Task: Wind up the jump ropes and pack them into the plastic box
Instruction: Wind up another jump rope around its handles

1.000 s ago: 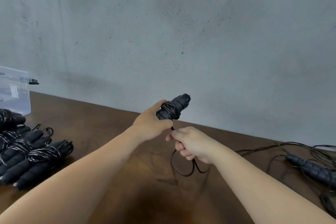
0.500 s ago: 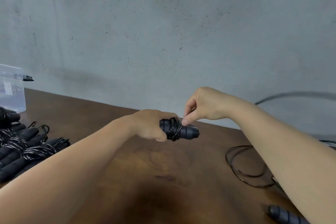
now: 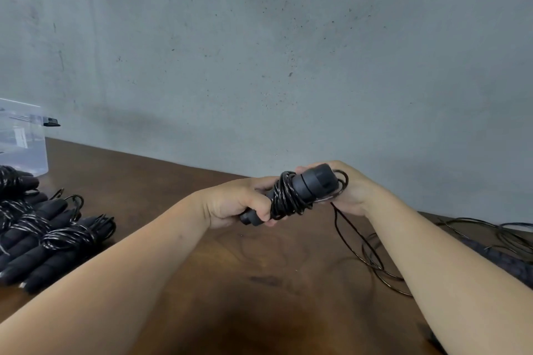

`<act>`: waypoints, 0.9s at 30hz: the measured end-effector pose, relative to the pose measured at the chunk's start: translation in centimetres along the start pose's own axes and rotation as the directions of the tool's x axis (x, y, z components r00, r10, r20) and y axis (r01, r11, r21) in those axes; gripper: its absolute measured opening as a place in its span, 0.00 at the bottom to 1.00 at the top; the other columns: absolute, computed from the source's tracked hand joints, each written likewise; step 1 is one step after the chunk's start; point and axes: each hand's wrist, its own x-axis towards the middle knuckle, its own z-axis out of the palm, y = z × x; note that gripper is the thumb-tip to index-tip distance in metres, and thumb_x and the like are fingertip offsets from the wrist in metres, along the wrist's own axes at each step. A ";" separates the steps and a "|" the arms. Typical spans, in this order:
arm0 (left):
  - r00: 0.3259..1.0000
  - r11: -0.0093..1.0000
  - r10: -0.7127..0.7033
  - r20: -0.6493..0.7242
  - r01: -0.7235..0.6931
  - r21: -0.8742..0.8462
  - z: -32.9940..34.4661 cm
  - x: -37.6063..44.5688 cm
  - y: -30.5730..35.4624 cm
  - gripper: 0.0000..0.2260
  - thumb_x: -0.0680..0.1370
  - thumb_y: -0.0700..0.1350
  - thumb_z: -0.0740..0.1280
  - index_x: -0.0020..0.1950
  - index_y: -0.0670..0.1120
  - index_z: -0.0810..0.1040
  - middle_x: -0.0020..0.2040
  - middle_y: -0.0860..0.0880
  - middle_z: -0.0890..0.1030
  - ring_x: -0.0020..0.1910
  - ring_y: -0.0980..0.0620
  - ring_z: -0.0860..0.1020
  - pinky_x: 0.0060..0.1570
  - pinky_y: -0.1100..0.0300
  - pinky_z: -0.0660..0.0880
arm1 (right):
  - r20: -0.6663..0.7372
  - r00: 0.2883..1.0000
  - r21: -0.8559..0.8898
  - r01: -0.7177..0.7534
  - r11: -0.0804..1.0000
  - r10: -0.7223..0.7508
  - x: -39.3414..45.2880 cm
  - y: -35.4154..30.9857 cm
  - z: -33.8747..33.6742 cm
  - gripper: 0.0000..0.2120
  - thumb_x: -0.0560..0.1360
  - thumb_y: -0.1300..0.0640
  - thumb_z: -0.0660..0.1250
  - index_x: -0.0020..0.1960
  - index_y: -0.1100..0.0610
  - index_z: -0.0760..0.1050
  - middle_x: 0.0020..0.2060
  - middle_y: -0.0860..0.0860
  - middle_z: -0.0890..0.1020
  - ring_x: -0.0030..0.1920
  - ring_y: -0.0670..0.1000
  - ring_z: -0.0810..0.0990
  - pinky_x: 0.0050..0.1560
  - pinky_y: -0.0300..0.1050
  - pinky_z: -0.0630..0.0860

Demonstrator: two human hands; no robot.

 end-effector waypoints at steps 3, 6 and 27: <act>0.996 0.995 0.036 -0.083 -0.043 -0.087 0.1 0.5 -0.4 0.25 0.57 0.39 0.67 0.55 0.47 0.81 0.44 0.41 0.76 0.43 0.46 0.72 0.45 0.56 0.71 | -0.044 0.997 0.027 0.070 0.997 -0.069 0.4 1.1 0.1 0.16 0.79 0.67 0.60 0.35 0.55 0.72 0.27 0.49 0.69 0.27 0.45 0.64 0.31 0.41 0.60; 0.987 0.990 0.055 -0.150 -0.073 -0.117 0.4 0.9 -0.5 0.27 0.57 0.39 0.67 0.56 0.46 0.80 0.42 0.41 0.76 0.44 0.44 0.70 0.45 0.53 0.69 | -0.086 0.991 0.047 0.103 0.994 -0.099 0.2 1.5 0.5 0.15 0.78 0.69 0.54 0.36 0.55 0.66 0.26 0.48 0.64 0.27 0.46 0.56 0.29 0.40 0.53; 0.712 0.609 0.184 -0.677 0.458 0.647 1.8 2.8 -1.6 0.34 0.71 0.50 0.67 0.74 0.68 0.58 0.56 0.56 0.79 0.53 0.50 0.78 0.52 0.56 0.76 | -0.084 0.996 -0.983 -0.084 0.161 0.009 -3.6 2.0 2.7 0.09 0.78 0.63 0.58 0.40 0.58 0.70 0.33 0.52 0.71 0.33 0.53 0.72 0.29 0.45 0.63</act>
